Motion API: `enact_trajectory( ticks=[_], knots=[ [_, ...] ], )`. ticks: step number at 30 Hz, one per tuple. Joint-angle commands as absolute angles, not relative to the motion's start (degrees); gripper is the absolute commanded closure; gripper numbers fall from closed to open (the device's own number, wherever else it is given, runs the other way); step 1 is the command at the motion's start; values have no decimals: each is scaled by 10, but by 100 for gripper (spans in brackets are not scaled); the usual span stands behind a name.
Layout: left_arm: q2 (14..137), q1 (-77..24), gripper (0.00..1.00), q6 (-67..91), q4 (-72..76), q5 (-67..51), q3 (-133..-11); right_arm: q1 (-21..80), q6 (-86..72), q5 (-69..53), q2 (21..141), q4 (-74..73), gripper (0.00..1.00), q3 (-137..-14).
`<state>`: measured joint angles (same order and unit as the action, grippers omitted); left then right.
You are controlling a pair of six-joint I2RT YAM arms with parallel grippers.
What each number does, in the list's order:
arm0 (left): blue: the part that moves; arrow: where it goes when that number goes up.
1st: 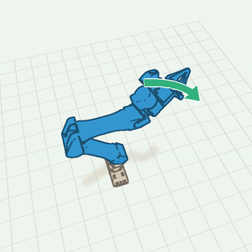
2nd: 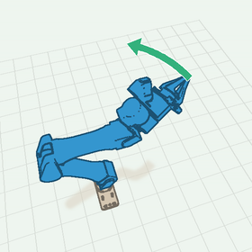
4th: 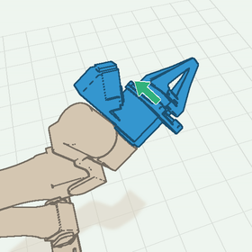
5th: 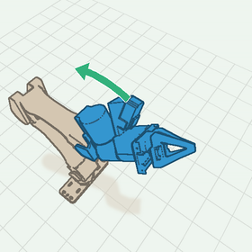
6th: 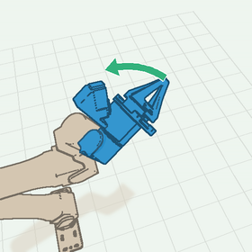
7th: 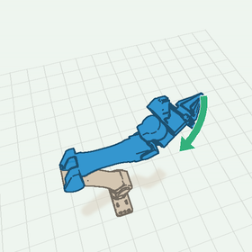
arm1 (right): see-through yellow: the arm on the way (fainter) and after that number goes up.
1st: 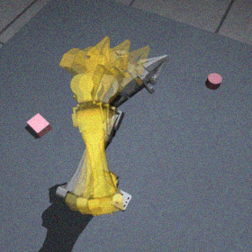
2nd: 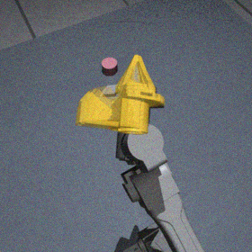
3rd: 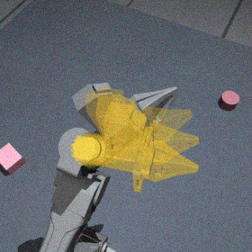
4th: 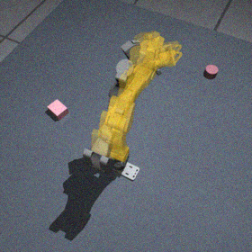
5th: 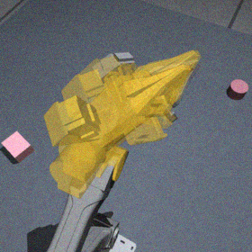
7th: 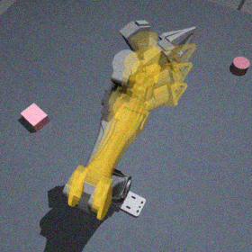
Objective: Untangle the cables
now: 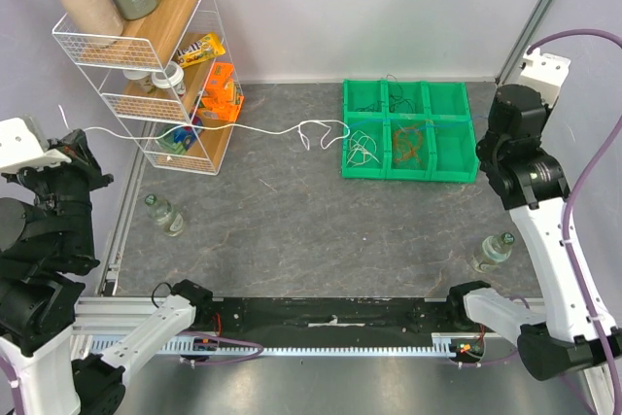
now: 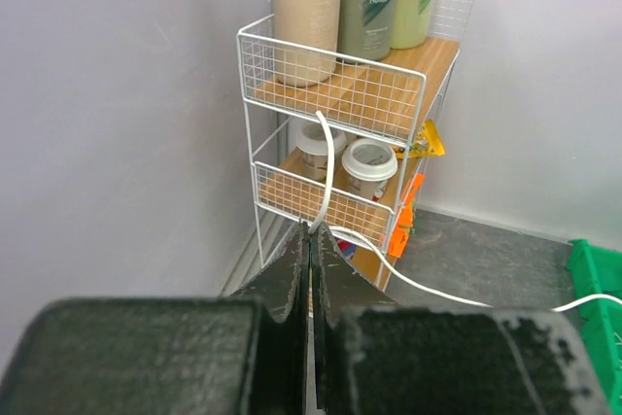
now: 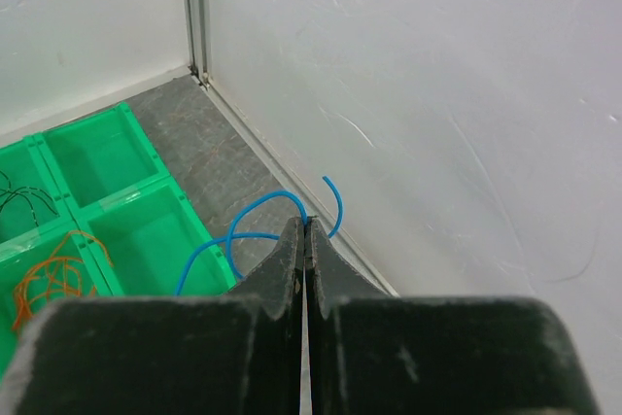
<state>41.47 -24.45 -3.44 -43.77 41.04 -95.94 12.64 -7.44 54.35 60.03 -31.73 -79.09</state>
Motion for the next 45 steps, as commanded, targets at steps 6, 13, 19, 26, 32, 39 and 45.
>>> enact_trajectory(
  ticks=[6,13,19,26,32,39,45],
  knots=[
    [396,-241,98,-105,-403,429,-972,48,-107,463,689,-296,100,-828],
    [381,-242,98,-71,-438,428,-968,4,-120,361,781,-289,100,-894],
    [404,-242,98,29,-507,305,-971,4,-141,226,803,-297,100,-939],
    [448,-242,98,129,-518,205,-992,16,-164,135,759,-334,100,-930],
    [459,-242,98,143,-490,120,-954,25,-206,43,696,-336,100,-877],
    [483,-241,98,241,-464,59,-840,37,-241,-26,662,-337,100,-878],
    [561,-242,98,308,-474,-129,-760,37,-231,91,673,-360,100,-912]
  ],
)
